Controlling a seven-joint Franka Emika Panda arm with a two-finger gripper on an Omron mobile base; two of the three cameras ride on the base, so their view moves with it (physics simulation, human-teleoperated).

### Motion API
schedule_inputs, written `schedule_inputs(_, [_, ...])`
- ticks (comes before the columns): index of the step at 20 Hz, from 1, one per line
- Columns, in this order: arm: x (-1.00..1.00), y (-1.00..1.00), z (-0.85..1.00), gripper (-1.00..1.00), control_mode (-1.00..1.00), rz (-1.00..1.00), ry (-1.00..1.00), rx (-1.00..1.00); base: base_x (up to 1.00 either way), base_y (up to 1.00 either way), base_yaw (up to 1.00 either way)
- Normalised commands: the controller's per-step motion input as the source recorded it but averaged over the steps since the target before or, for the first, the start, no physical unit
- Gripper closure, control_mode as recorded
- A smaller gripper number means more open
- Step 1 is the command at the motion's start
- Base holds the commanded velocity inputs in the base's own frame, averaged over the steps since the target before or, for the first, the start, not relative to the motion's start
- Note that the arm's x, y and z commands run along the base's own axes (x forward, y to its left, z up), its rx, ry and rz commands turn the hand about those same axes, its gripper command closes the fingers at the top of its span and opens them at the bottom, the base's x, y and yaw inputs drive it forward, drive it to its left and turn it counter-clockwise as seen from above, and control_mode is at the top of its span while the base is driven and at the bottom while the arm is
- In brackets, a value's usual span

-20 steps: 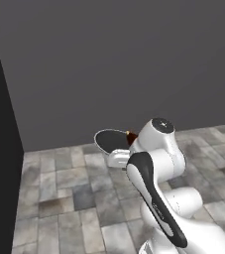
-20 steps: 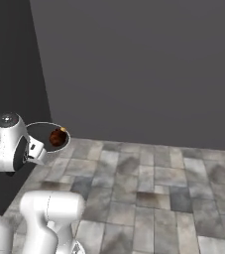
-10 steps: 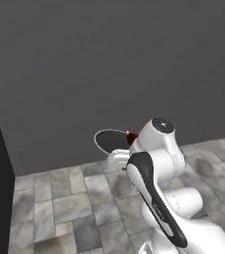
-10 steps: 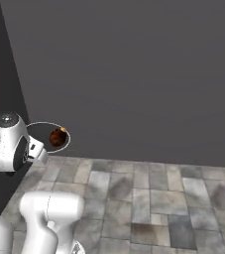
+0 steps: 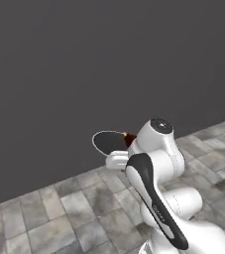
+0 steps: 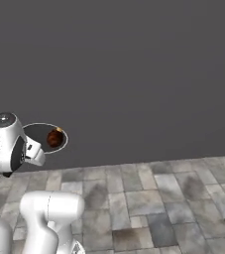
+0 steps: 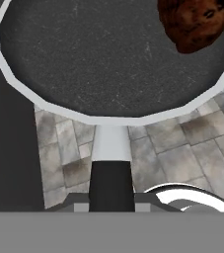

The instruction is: Pick up the pan with the steak in it and place it on the dining table. Then place the steak on the plate.

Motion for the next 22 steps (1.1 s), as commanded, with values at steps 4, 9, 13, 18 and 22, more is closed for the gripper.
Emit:
schedule_inputs(4, [0.0, 0.0, 0.0, 1.0, 1.0, 0.0, 0.0, 0.0, 0.0, 0.0, -0.5])
schedule_inputs(9, [0.0, 0.0, 0.0, 1.0, 1.0, 0.0, 0.0, 0.0, 0.0, 0.0, -0.5])
schedule_inputs(13, [0.0, 0.0, 0.0, 1.0, 1.0, 0.0, 0.0, 0.0, 0.0, 0.0, -0.5])
schedule_inputs(18, [0.0, 0.0, 0.0, 1.0, 1.0, 0.0, 0.0, 0.0, 0.0, 0.0, -0.5])
schedule_inputs(22, [0.0, 0.0, 0.0, 1.0, 1.0, 0.0, 0.0, 0.0, 0.0, 0.0, -0.5])
